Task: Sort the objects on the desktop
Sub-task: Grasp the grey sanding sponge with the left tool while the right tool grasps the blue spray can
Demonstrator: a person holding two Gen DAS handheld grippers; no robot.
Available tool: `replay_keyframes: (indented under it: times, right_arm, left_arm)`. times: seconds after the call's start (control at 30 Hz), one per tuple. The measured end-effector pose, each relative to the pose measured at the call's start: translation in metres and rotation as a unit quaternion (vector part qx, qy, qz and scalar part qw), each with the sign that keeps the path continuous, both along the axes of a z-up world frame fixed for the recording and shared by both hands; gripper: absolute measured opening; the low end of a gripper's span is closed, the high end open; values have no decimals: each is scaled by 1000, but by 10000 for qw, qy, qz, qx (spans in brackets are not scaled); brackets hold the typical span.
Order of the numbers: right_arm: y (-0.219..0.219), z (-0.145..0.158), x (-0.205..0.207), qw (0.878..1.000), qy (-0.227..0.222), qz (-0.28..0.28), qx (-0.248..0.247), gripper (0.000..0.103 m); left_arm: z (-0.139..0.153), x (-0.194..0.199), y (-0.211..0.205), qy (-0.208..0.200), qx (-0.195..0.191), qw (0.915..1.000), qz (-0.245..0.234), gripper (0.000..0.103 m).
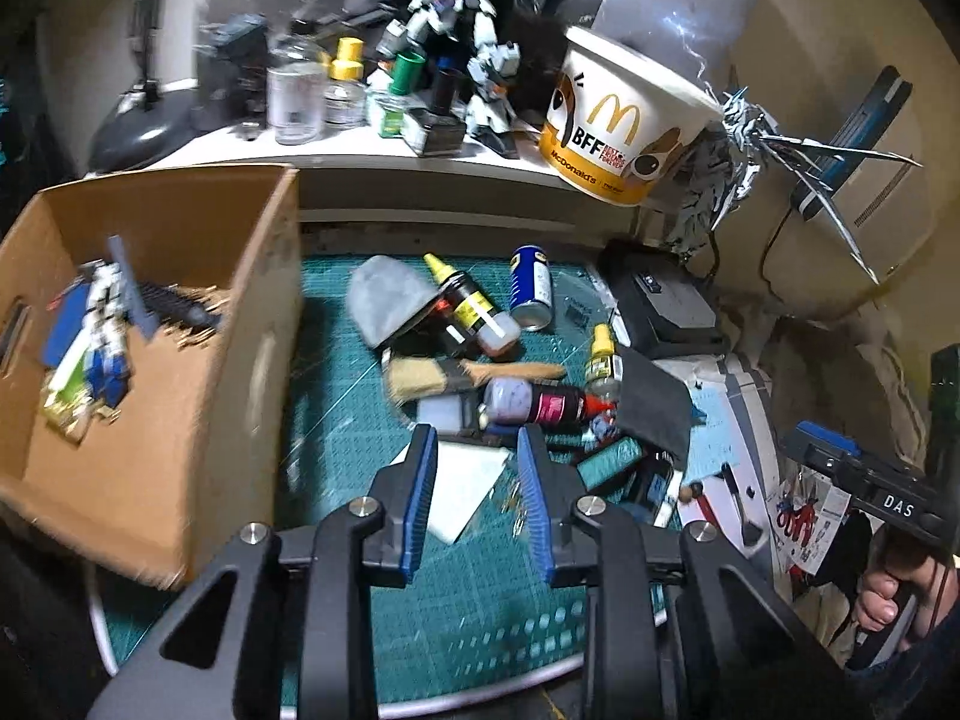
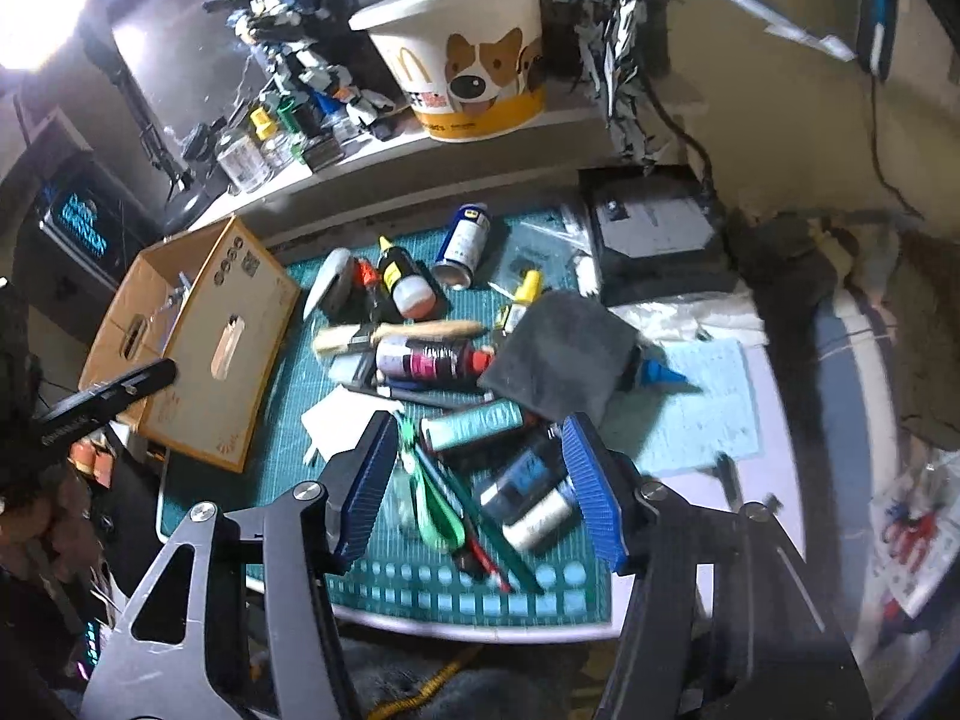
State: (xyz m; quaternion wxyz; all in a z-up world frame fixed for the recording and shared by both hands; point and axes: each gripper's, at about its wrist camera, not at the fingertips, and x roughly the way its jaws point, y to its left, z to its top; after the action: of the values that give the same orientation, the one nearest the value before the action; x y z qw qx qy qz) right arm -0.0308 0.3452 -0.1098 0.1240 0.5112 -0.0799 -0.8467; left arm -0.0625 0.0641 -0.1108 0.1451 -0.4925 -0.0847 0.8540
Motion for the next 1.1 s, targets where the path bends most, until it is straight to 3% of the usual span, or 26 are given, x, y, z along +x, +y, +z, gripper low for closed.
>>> replay_keyframes:
  times: [0.07,0.17,0.27,0.37,0.7,0.87,1.1]
  right_arm:
    - [4,-14,-22,9998,-119,48,-179,55]
    - [5,-35,-53,9992,-184,123,-331,56]
    - [2,-61,-88,9981,-295,103,-524,58]
    - [-4,-86,-122,9964,-432,59,-721,60]
    - [-36,-144,-209,9911,-553,-199,-1194,63]
    - [-45,-166,-233,9860,-520,-517,-1498,63]
    - [-62,-187,-245,9873,-506,-700,-1336,64]
  left_arm:
    - [-12,-19,9,-94,-37,9999,114,30]
    - [-25,-43,18,-80,-298,9987,408,57]
    - [-41,-73,23,62,-600,9957,701,70]
    - [-58,-97,28,72,-849,9932,800,70]
    - [-106,-137,17,-270,-835,9858,1428,75]
    - [-121,-150,14,-278,-834,9839,1559,75]
    - [-139,-158,3,-515,-530,9804,1825,74]
